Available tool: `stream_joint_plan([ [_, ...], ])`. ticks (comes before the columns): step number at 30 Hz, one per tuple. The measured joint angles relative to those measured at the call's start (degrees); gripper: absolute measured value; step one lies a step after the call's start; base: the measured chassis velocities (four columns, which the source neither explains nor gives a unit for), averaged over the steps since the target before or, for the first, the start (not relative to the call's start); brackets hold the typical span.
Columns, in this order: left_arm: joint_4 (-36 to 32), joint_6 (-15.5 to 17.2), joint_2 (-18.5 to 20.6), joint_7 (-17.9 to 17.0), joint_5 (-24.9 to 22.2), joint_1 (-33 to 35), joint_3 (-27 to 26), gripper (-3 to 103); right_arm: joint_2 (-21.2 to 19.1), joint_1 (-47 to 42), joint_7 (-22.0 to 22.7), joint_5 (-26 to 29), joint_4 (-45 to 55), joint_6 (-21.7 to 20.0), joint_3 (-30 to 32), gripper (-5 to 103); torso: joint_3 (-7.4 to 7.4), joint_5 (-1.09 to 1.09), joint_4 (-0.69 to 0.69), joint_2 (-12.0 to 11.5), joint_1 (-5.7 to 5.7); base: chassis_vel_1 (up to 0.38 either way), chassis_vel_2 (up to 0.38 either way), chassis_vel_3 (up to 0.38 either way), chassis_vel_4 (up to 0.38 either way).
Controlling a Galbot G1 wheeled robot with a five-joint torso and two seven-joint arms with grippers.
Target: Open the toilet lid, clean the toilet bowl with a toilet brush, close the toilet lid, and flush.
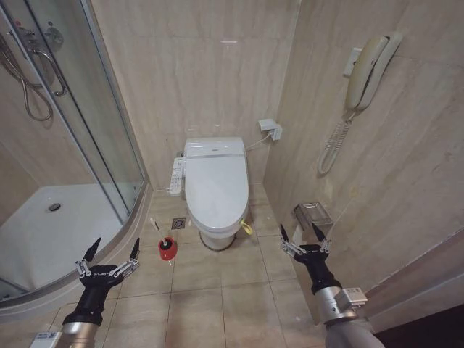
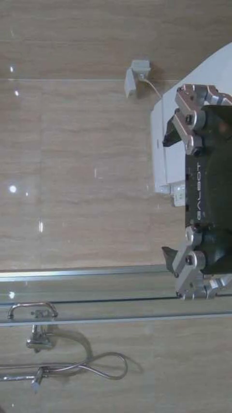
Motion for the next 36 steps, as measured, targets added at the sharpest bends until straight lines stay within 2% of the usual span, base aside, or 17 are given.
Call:
stream_joint_plan([
  [10,0.00,0.00,0.00,0.00,0.00,0.00,0.00,100,-0.02,0.34,-0.32,0.89,-1.10,2.38,-0.25,100,0.00,0.00,0.00,0.00,0.00,0.000,0.000,0.000,0.000],
  [15,0.00,0.00,0.00,0.00,0.00,0.00,0.00,100,-0.19,0.50,1.05,1.85,-1.85,2.68,-0.33,100,0.00,0.00,0.00,0.00,-0.01,0.000,0.000,0.000,0.000],
  [29,0.00,0.00,0.00,0.00,0.00,-0.01,0.00,100,-0.94,1.78,2.33,2.04,-3.10,2.81,0.20,100,0.02,0.00,0.01,-0.02,0.05,-0.140,0.142,0.154,-0.154],
  [36,0.00,0.00,0.00,0.00,0.00,0.00,0.00,100,-1.34,2.96,1.64,2.02,-4.32,3.42,0.70,100,-0.01,0.00,0.00,0.00,-0.03,-0.040,0.023,0.038,-0.020],
])
